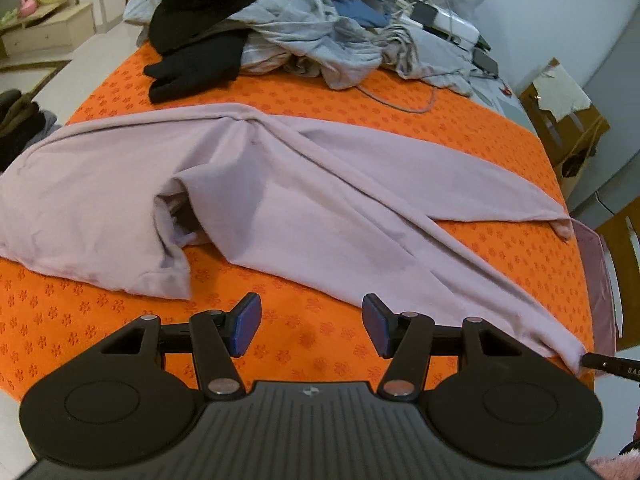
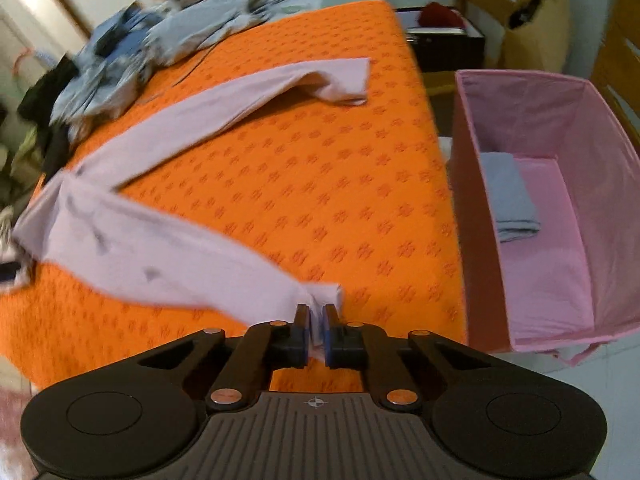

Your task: Fold clothes

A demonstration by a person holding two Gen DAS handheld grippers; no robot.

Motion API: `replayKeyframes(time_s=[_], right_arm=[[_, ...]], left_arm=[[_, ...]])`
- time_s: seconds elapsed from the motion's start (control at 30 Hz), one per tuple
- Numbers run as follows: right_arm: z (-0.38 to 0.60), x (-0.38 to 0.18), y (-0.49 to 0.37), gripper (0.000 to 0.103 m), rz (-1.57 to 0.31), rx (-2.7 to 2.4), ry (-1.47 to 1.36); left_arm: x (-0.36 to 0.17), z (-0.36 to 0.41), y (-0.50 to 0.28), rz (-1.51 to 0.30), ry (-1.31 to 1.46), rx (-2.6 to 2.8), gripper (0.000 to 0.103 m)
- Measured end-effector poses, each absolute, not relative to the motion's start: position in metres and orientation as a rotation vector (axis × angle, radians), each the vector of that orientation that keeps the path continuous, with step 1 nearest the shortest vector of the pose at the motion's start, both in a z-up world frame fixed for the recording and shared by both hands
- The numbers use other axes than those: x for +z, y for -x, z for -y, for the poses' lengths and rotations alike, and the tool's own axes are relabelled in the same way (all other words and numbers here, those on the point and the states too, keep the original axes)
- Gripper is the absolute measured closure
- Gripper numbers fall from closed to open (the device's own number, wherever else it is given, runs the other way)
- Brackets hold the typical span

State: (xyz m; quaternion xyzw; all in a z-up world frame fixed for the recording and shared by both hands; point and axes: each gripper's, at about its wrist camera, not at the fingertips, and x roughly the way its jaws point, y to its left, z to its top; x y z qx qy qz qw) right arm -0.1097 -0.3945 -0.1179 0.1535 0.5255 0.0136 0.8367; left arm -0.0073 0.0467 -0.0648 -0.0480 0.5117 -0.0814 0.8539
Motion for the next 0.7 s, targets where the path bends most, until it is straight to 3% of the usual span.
replayKeyframes(time_s=[0.2, 0.37, 0.5, 0.6, 0.63, 0.7], right_arm=[[0.376, -0.124, 0.127, 0.093, -1.176, 0.123, -0.256], [0.388, -0.114, 0.135, 0.091, -1.11, 0.039, -0.28], [0.403, -0.113, 0.13, 0.076, -1.047, -0.049, -0.331], [0.41, -0.121, 0.122, 0.074, -1.049, -0.067, -0.357], [0.41, -0.124, 0.119, 0.075, -1.055, -0.053, -0.357], [0.409, -0.126, 0.113, 0.097, -1.057, -0.025, -0.348]], left_arm=[[-0.065, -0.037, -0.002, -1.084, 0.084, -0.194, 0.041], [-0.06, -0.029, -0.005, -1.058, 0.054, -0.223, 0.041], [-0.061, -0.026, -0.003, -1.059, 0.052, -0.223, 0.041], [-0.061, -0.027, -0.001, -1.057, 0.054, -0.217, 0.041], [-0.061, -0.027, 0.0, -1.056, 0.054, -0.213, 0.041], [-0.062, -0.03, 0.002, -1.053, 0.053, -0.2, 0.041]])
